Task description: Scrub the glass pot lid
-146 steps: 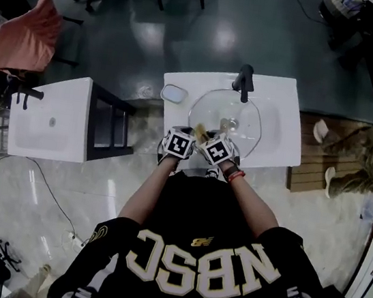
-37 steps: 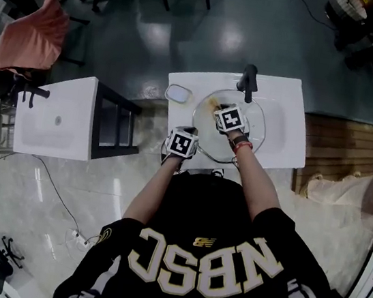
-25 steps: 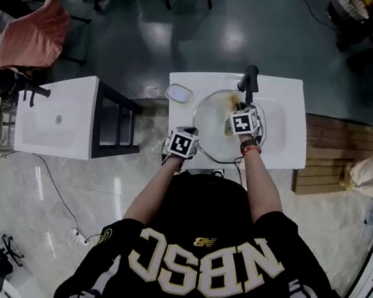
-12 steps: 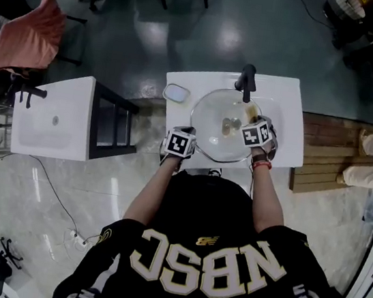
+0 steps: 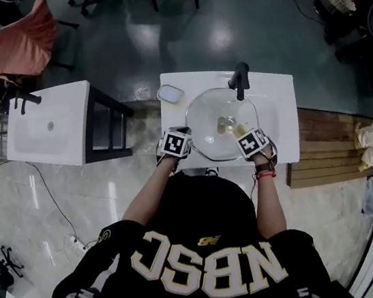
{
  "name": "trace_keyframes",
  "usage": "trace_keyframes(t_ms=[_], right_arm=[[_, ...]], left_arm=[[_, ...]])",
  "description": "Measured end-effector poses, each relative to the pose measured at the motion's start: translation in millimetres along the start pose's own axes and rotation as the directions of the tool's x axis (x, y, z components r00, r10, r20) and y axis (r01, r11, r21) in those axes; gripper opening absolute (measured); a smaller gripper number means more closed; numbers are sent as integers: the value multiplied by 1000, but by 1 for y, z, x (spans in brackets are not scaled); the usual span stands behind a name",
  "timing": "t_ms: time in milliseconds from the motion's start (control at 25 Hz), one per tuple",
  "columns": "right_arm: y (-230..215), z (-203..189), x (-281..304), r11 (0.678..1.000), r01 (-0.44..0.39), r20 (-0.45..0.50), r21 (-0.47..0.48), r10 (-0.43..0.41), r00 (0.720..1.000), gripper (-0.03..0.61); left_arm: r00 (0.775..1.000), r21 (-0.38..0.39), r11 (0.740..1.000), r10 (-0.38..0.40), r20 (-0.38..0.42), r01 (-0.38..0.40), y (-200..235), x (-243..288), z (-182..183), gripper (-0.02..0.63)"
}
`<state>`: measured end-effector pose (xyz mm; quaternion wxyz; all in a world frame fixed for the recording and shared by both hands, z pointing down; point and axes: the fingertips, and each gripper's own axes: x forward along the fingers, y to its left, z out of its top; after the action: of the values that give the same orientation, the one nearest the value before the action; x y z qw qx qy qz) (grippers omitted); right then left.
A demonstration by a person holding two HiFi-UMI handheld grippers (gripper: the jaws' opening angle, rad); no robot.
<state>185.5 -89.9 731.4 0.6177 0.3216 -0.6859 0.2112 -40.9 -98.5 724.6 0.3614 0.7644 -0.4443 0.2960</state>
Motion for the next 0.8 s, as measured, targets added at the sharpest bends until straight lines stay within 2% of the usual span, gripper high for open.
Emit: trace_keyframes(t_ms=[80, 160, 200, 320, 400, 480, 720, 800], right_arm=[[21, -3, -1, 994, -103, 18, 21, 103, 995, 58], [50, 4, -2, 974, -228, 61, 13, 227, 972, 58], [60, 9, -3, 964, -265, 78, -3, 264, 961, 58], [79, 16, -2, 952, -303, 76, -42, 306, 949, 58], [95, 28, -1, 941, -337, 113, -41, 339, 934, 58], [109, 43, 1, 937, -346, 161, -37, 348, 924, 58], [133, 88, 11, 947, -305, 220, -103, 321, 921, 58], [127, 102, 20, 961, -256, 257, -101, 274, 927, 58]], left_arm=[[1000, 5, 1000, 2, 1, -2, 0, 0, 0, 18], [1000, 6, 1000, 2, 2, -2, 0, 0, 0, 18], [1000, 8, 1000, 3, 3, -3, 0, 0, 1, 18], [1000, 19, 1000, 6, 7, -6, 0, 0, 1, 17], [1000, 31, 999, 7, 9, -8, -1, 1, 0, 18], [1000, 39, 999, 6, 14, -6, -1, 3, 0, 18], [1000, 43, 999, 10, -1, -10, -1, 1, 0, 18], [1000, 47, 999, 11, 4, -11, -1, 3, 0, 17]])
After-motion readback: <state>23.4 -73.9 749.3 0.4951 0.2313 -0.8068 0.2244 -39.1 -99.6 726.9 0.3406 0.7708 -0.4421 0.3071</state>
